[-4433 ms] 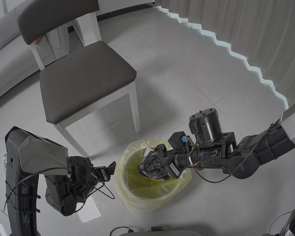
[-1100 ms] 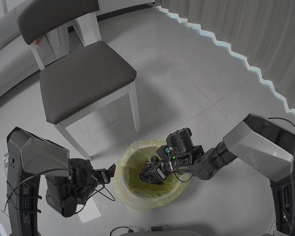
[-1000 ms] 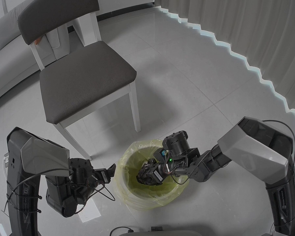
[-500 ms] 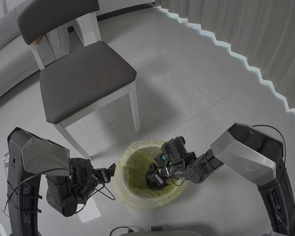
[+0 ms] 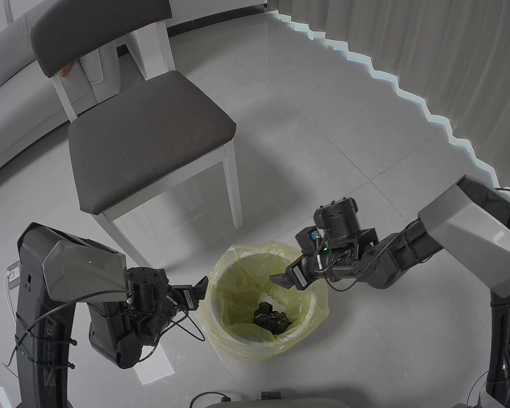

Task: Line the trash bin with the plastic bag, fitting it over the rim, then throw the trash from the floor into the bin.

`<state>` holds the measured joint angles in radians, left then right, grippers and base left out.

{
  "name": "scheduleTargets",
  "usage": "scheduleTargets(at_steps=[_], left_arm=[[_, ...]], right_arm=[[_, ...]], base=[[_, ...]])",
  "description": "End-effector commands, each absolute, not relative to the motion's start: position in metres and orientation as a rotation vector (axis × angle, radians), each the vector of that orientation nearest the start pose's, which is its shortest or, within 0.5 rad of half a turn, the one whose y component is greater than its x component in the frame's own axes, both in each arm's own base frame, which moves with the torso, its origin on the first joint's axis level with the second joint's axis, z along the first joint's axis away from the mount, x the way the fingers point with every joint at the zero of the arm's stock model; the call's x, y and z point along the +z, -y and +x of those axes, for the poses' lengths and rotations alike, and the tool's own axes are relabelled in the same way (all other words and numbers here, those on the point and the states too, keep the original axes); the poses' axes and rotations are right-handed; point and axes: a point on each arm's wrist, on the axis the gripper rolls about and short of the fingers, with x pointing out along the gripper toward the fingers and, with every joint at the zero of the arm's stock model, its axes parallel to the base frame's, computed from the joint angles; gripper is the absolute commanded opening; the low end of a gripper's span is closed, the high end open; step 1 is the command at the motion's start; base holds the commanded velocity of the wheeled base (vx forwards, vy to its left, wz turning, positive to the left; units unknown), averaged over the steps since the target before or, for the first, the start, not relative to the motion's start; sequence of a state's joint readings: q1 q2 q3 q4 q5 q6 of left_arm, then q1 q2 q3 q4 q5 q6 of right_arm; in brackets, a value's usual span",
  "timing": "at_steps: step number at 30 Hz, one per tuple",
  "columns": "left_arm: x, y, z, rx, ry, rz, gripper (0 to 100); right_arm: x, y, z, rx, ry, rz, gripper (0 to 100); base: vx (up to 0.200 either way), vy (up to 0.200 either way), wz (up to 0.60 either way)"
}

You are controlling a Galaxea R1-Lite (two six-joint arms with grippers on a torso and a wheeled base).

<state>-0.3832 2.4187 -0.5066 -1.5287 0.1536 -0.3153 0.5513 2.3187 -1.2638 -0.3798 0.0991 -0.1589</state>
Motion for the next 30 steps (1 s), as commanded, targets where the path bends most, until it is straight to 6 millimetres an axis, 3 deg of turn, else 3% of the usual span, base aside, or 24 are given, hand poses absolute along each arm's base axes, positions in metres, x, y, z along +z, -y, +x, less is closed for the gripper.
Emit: scheduleTargets(at_steps=[1, 7, 14, 18, 23, 30], left_arm=[[-0.050, 0.129, 0.332, -0.172, -0.429, -0.173, 100], [-0.064, 0.130, 0.339, -0.163, -0.457, -0.164, 100], [-0.081, 0.118, 0.359, -0.121, -0.468, -0.150, 100], [-0.080, 0.114, 0.368, -0.104, -0.470, -0.152, 100], [-0.078, 0.123, 0.372, -0.141, -0.485, -0.147, 100], [-0.053, 0.126, 0.367, -0.158, -0.456, -0.157, 100]], right_arm=[[0.068, -0.186, 0.369, 0.577, -0.613, -0.278, 100], [0.070, -0.154, 0.369, 0.515, -0.639, -0.262, 100], [0.062, -0.143, 0.372, 0.493, -0.661, -0.256, 100], [0.053, -0.140, 0.372, 0.492, -0.687, -0.259, 100], [0.041, -0.140, 0.374, 0.492, -0.716, -0.263, 100], [0.014, -0.137, 0.379, 0.490, -0.778, -0.280, 100]], base=[[0.000, 0.000, 0.00], [0.000, 0.000, 0.00], [0.000, 0.000, 0.00], [0.000, 0.000, 0.00], [0.000, 0.000, 0.00], [0.000, 0.000, 0.00]])
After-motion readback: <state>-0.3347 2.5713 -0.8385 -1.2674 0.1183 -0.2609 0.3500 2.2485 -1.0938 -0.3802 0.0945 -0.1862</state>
